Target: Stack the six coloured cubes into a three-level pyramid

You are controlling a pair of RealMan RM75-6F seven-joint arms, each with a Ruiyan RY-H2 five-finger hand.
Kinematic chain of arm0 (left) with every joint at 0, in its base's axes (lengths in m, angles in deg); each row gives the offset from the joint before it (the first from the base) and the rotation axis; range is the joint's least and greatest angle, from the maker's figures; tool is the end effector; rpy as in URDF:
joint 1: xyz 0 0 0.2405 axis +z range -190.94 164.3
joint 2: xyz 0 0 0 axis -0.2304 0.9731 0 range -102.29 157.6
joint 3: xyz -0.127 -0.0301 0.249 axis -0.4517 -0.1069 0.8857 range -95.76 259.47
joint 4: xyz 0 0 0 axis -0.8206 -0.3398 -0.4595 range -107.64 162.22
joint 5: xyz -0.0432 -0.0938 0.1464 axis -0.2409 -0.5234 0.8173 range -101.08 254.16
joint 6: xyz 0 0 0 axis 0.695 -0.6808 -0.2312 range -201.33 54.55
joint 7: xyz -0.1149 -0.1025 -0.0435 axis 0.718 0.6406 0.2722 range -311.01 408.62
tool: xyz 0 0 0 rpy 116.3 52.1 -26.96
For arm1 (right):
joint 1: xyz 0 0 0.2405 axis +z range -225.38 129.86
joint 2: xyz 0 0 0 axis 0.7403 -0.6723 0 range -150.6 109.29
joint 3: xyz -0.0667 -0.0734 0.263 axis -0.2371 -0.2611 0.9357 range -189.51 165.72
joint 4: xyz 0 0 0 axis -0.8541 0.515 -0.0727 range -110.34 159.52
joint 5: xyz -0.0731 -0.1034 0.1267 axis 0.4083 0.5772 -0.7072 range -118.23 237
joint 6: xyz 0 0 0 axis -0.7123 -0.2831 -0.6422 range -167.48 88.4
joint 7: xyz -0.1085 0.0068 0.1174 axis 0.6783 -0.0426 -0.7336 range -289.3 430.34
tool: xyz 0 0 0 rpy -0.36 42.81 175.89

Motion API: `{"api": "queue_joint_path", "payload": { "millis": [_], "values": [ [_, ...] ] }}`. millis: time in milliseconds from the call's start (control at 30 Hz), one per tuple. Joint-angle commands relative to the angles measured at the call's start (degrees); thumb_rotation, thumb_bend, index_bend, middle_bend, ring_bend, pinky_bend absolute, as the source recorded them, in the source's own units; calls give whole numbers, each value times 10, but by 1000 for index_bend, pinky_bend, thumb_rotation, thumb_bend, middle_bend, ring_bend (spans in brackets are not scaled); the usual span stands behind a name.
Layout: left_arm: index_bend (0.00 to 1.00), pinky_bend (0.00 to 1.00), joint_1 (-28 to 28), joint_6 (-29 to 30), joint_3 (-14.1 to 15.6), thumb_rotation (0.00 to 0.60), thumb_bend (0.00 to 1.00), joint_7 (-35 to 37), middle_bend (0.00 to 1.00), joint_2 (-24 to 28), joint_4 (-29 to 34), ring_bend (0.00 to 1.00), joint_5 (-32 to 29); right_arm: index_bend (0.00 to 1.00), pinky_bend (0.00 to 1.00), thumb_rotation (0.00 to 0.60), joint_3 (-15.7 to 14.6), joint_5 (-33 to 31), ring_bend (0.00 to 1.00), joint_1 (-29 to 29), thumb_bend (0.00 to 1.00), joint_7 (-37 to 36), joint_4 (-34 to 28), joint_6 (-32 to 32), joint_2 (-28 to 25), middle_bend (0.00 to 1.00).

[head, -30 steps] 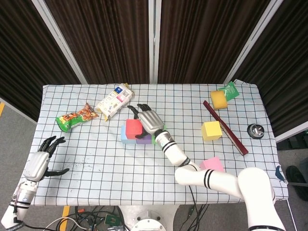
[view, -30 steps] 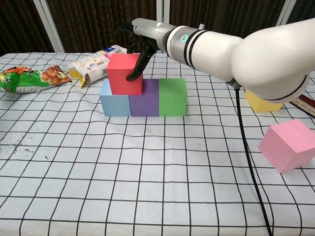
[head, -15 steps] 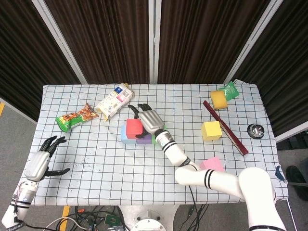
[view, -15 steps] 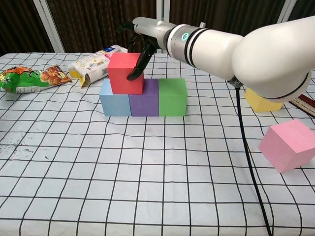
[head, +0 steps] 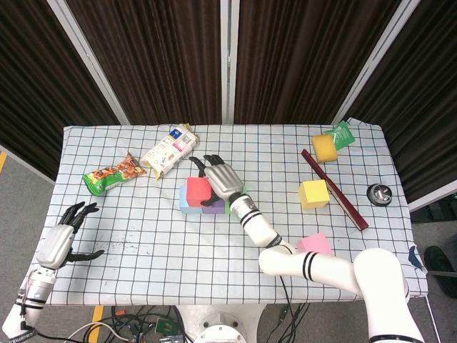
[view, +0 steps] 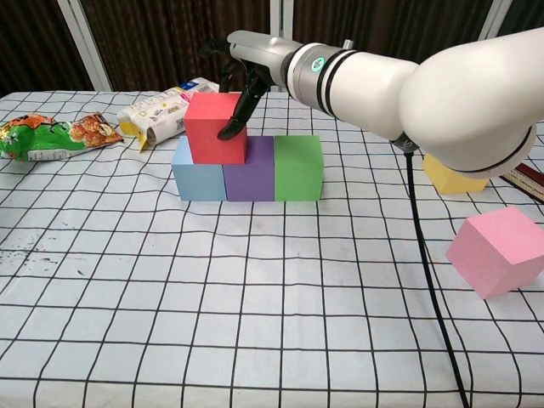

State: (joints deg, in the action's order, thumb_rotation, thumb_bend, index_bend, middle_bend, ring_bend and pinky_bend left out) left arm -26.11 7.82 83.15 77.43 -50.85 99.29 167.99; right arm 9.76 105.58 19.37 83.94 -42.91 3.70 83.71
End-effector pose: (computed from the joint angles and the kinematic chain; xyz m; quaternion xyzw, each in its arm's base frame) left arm -0.3297 0.2323 0.1138 -0.5882 -0.4874 -0.4876 0.4228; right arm -0.0050 -0.4328 -0.0663 0.7191 -0.4525 0.4318 0.3028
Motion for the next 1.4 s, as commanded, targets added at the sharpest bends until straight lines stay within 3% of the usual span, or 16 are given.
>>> {"api": "queue_joint_path", "payload": {
  "millis": [33, 267, 467, 967, 1233, 1400],
  "values": [
    [81, 30, 0, 0, 0, 600, 0, 0, 175, 0, 0, 1, 0, 0, 0, 600, 0, -1, 52, 0, 115, 1, 1, 0, 0, 445],
    [82, 30, 0, -1, 0, 600, 0, 2, 175, 0, 0, 1, 0, 0, 0, 600, -2, 0, 52, -1, 103, -3, 3, -7, -1, 434],
    [78, 30, 0, -1, 0, 600, 0, 4, 174, -1, -2, 1, -1, 0, 0, 600, -4, 14, 43, -3, 0, -20, 2, -21, -8, 314],
    [75, 29, -2, -1, 1, 600, 0, 3, 171, 2, 4, 1, 1, 0, 0, 600, -5, 27, 0, -12, 0, -34, -30, -21, -34, 178],
    [74, 30, -1, -4, -2, 600, 0, -7, 171, 0, 1, 1, -6, 0, 0, 600, -10, 74, 0, -69, 0, -31, -170, 50, -135, 145],
    [75, 30, 0, -3, -7, 600, 0, -13, 171, 1, 2, 1, -12, 0, 0, 600, -47, 99, 0, -119, 0, -22, -270, 50, -247, 162]
  ]
}}
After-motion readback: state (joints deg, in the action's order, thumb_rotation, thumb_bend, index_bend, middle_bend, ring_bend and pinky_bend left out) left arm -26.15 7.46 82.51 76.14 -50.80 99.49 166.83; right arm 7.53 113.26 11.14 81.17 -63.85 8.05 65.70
